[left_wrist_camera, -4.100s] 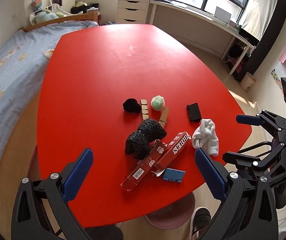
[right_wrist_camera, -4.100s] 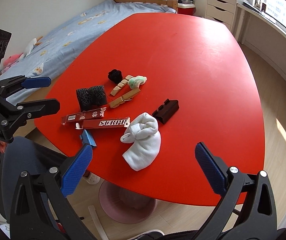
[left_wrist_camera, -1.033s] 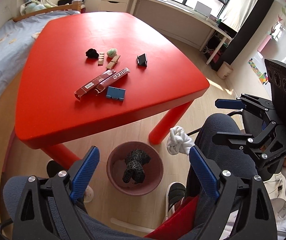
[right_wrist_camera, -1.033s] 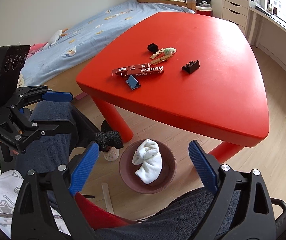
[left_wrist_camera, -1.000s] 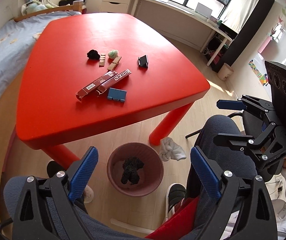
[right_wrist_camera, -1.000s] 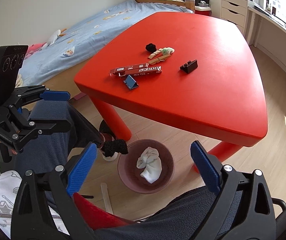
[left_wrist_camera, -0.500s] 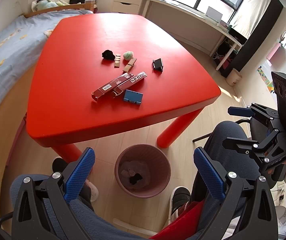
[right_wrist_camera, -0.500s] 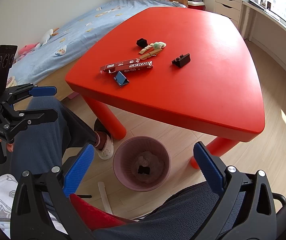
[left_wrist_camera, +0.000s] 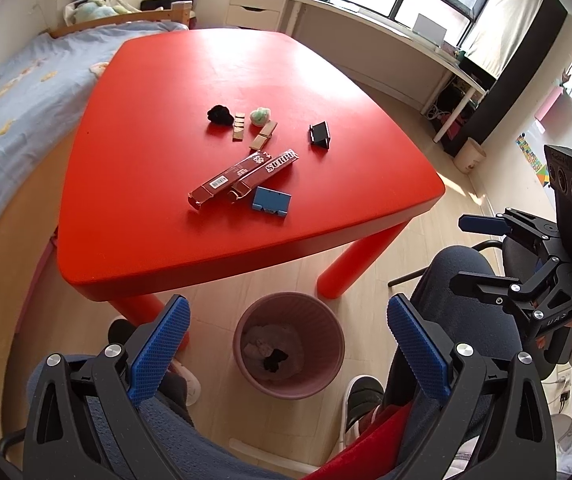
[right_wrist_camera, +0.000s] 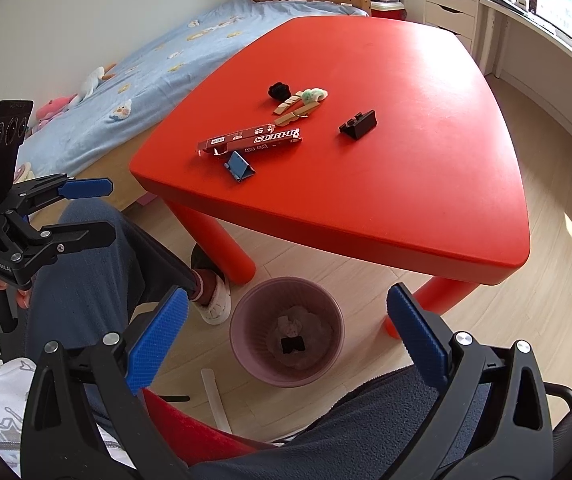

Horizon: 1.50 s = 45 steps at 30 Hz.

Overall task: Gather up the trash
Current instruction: 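Move both tools back over the red table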

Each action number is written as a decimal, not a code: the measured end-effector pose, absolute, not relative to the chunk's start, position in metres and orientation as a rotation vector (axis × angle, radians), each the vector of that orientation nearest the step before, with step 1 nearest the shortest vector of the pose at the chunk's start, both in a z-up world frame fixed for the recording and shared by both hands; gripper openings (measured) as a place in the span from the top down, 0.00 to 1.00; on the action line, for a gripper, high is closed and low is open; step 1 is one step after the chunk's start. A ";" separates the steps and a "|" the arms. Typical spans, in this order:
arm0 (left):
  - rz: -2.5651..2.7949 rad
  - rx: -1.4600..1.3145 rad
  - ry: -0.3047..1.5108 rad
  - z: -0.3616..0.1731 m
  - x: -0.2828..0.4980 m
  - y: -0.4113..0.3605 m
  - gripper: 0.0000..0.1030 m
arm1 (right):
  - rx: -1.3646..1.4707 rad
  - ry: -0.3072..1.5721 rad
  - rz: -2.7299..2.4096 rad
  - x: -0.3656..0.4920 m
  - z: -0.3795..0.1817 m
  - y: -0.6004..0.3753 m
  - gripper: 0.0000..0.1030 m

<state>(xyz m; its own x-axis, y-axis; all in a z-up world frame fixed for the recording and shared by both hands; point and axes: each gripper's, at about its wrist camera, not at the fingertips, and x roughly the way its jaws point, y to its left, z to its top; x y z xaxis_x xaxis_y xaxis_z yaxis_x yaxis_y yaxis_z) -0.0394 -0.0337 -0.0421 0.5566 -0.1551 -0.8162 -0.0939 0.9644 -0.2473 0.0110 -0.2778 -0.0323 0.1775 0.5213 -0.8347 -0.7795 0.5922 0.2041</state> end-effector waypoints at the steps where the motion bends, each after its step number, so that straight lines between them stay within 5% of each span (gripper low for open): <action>1: -0.037 -0.275 0.981 -0.041 -0.039 -0.033 0.08 | -0.295 1.036 0.940 0.011 -0.032 -0.278 0.05; 25: -0.033 -0.244 0.936 -0.016 0.014 0.002 0.08 | -0.383 0.961 1.009 0.063 -0.005 -0.237 0.05; 45: -0.054 -0.234 1.022 -0.034 0.120 0.045 0.08 | -0.617 0.948 1.153 0.145 -0.039 -0.183 0.05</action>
<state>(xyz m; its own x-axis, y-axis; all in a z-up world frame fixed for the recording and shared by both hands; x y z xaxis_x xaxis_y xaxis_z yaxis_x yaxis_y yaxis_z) 0.1195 0.0449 -0.0341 0.5230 -0.1532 -0.8384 -0.0646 0.9737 -0.2183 0.1451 -0.1834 -0.0393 0.1083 0.4791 -0.8710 -0.9473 0.3156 0.0558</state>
